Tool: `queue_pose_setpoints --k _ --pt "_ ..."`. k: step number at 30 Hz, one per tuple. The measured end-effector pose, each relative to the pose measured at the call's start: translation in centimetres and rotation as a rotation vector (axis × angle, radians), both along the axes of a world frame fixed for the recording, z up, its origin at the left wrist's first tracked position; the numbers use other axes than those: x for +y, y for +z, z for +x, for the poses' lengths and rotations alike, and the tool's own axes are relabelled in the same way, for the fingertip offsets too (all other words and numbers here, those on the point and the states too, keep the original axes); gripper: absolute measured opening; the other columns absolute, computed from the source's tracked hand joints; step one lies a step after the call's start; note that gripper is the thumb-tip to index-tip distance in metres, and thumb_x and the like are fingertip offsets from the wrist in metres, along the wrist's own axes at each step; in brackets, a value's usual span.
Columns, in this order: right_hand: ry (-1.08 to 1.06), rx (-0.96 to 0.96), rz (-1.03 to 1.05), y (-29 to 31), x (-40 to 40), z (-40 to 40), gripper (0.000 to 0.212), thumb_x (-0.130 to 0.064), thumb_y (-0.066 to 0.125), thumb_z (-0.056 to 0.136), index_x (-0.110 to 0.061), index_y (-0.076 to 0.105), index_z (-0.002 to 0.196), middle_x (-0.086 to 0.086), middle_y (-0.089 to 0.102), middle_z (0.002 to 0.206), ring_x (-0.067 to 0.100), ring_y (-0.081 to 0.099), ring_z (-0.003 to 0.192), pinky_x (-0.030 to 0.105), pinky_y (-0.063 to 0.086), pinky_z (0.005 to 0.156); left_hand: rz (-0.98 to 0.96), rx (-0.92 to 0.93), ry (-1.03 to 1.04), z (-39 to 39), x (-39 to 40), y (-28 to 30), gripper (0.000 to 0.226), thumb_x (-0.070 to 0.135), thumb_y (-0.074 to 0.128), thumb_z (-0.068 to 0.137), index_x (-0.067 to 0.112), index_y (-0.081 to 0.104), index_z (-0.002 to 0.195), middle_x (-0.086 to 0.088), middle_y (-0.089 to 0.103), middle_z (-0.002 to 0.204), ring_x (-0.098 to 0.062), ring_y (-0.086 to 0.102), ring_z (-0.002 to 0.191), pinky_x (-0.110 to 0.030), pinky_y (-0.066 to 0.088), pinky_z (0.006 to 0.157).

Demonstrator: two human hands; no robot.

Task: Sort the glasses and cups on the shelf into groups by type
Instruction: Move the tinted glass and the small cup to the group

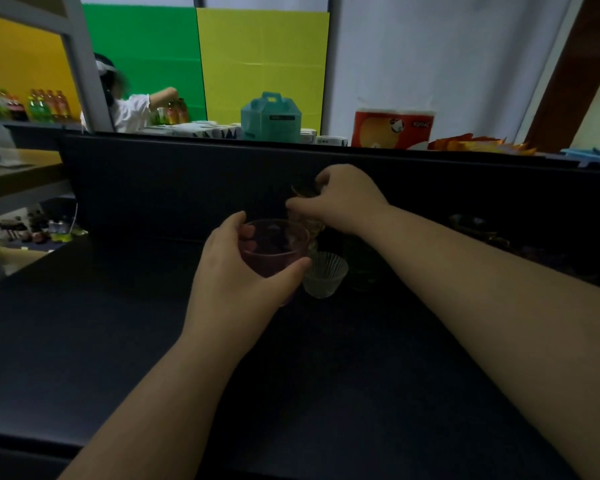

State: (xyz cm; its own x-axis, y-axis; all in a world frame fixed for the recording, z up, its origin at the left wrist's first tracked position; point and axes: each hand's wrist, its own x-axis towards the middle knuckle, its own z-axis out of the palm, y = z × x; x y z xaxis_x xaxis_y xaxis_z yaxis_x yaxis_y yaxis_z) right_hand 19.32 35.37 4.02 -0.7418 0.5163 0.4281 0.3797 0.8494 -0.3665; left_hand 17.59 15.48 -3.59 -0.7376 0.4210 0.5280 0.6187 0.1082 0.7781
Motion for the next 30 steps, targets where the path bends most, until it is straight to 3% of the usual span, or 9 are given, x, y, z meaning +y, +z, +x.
queue_pose_setpoints --k 6,9,12,16,18,22,26,30 --pt "0.045 0.280 -0.049 2.4 -0.6 3.1 0.071 -0.065 0.074 0.071 -0.012 0.069 0.117 0.000 0.070 0.105 0.015 0.064 0.093 0.023 0.043 0.071 0.008 0.050 -0.019 1.1 -0.2 0.7 0.102 0.053 0.080 0.063 0.026 0.030 0.148 0.015 0.046 0.129 0.004 0.045 0.108 -0.008 0.034 0.075" --pt "0.011 0.360 -0.078 3.6 -1.1 5.4 0.079 -0.067 0.073 0.071 -0.013 0.065 0.128 0.001 0.069 0.118 0.014 0.063 0.104 0.028 0.049 0.084 0.017 0.076 -0.038 2.3 -0.3 1.4 0.106 0.060 0.076 0.058 0.026 0.031 0.148 0.015 0.047 0.128 0.002 0.046 0.111 -0.011 0.036 0.081" --pt "0.003 0.476 -0.188 4.4 -1.6 9.3 0.056 -0.063 0.077 0.070 -0.024 0.072 0.109 -0.009 0.071 0.106 0.006 0.065 0.097 0.033 0.056 0.089 0.015 0.058 -0.100 4.4 -0.2 2.1 0.112 0.070 0.070 0.051 0.028 0.032 0.147 0.016 0.049 0.127 -0.002 0.050 0.112 -0.020 0.042 0.087" --pt "-0.004 0.550 -0.258 4.0 -2.0 16.7 0.030 -0.057 0.081 0.070 -0.036 0.068 0.087 -0.019 0.069 0.084 -0.008 0.066 0.079 0.018 0.057 0.076 0.007 0.003 -0.211 8.2 1.3 1.9 0.112 0.068 0.074 0.047 0.030 0.035 0.146 0.019 0.051 0.125 0.000 0.053 0.110 -0.021 0.046 0.089" --pt "-0.021 0.559 -0.260 3.3 -1.7 20.9 0.024 -0.054 0.082 0.071 -0.038 0.068 0.082 -0.019 0.069 0.079 -0.006 0.067 0.081 0.026 0.059 0.079 0.001 -0.015 -0.250 10.3 2.6 1.6 0.110 0.063 0.079 0.050 0.031 0.036 0.145 0.019 0.052 0.125 0.000 0.054 0.110 -0.023 0.047 0.090" --pt "-0.134 0.565 -0.245 1.4 -0.3 29.0 0.074 -0.066 0.078 0.066 -0.026 0.066 0.127 -0.017 0.067 0.102 -0.005 0.065 0.093 0.023 0.057 0.082 -0.014 -0.009 -0.318 15.1 5.7 1.5 0.106 0.057 0.082 0.052 0.030 0.038 0.145 0.019 0.053 0.124 0.003 0.055 0.106 -0.014 0.044 0.083" --pt "-0.178 0.607 -0.260 0.2 1.3 37.5 0.079 -0.069 0.076 0.061 -0.028 0.065 0.128 -0.015 0.069 0.105 -0.006 0.065 0.092 0.015 0.054 0.074 -0.011 -0.007 -0.388 21.7 8.6 2.2 0.110 0.066 0.073 0.042 0.032 0.041 0.141 0.021 0.056 0.119 0.009 0.056 0.102 -0.008 0.045 0.075" --pt "-0.220 0.610 -0.289 -1.3 3.9 45.7 0.079 -0.070 0.076 0.059 -0.028 0.066 0.126 -0.013 0.072 0.102 -0.003 0.068 0.091 0.021 0.056 0.077 -0.014 0.012 -0.419 28.6 11.4 2.5 0.102 0.065 0.073 0.041 0.036 0.046 0.135 0.022 0.059 0.114 0.010 0.058 0.098 -0.009 0.045 0.075"
